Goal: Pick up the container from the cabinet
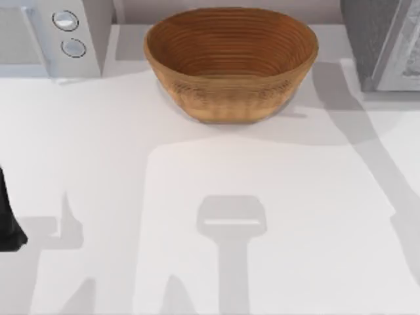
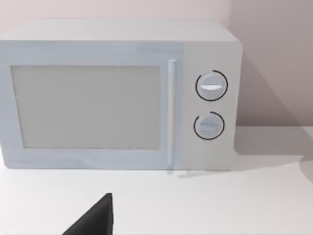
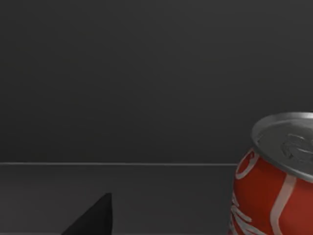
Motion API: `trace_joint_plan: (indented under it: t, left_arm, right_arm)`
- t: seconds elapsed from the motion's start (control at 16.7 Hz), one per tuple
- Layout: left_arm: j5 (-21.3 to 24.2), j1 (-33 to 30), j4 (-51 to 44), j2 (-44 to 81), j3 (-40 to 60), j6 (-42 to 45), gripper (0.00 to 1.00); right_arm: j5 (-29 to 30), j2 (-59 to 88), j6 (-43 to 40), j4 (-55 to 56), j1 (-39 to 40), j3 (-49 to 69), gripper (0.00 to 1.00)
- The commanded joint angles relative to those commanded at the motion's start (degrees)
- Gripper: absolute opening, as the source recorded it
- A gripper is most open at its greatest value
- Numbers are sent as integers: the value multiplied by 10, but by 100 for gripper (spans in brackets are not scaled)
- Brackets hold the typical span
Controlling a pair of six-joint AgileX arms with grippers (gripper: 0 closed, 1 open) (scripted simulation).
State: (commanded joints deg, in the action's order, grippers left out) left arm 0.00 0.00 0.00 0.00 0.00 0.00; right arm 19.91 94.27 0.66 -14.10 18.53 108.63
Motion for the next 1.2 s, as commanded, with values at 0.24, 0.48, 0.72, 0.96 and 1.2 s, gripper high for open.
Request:
trace_joint_plan:
  t: [0.24, 0.48, 0.72, 0.96, 1.2]
  left_arm:
    - [0, 0, 0, 0, 0, 0, 100]
    - [0, 0, 0, 0, 0, 0, 100]
    - [0, 0, 0, 0, 0, 0, 100]
    - [0, 0, 0, 0, 0, 0, 100]
    - [0, 0, 0, 0, 0, 0, 100]
  right_arm:
    - [0, 0, 0, 0, 0, 0, 92]
    - [0, 0, 0, 0, 0, 0, 62]
    - [0, 0, 0, 0, 0, 0, 32]
    - [0, 0, 0, 0, 0, 0, 2]
    - [0, 0, 0, 0, 0, 0, 0]
